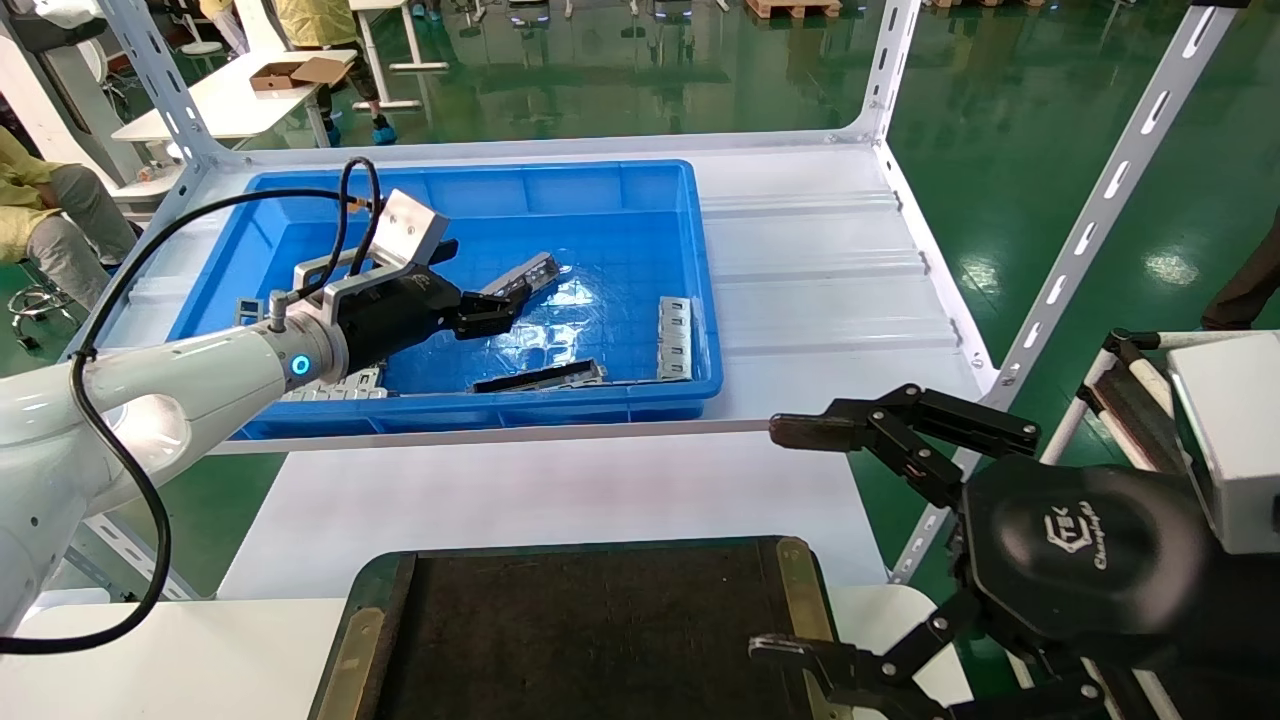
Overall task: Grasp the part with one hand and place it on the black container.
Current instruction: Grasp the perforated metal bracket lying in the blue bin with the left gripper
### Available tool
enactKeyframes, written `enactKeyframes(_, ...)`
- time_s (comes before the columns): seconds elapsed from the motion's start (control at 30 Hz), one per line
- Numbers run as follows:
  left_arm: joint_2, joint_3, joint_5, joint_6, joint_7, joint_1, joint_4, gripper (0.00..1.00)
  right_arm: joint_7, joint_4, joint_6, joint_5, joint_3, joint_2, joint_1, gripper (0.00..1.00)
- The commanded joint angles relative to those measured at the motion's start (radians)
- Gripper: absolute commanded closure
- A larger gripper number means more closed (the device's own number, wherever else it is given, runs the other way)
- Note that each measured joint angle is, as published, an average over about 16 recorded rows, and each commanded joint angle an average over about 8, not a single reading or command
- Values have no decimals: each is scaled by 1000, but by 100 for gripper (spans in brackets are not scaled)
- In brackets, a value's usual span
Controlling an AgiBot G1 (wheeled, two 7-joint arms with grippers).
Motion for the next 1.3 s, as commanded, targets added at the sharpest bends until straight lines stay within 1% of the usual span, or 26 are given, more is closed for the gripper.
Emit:
enactKeyframes(0.03, 5, -4, -5, -5, 15, -3, 17, 100, 0, 0, 0, 0, 0, 0, 0, 100)
enactKeyframes(0.27, 15, -15, -18, -27, 68, -1, 42, 100, 0, 0, 0, 0, 0, 0, 0, 100)
enactKeyframes(0.5, 24, -24, -32, -40, 96, 2, 63, 100, 0, 0, 0, 0, 0, 0, 0, 100)
enactKeyframes(1.3, 40, -28, -36, -59, 119, 10, 95, 100, 0, 0, 0, 0, 0, 0, 0, 100)
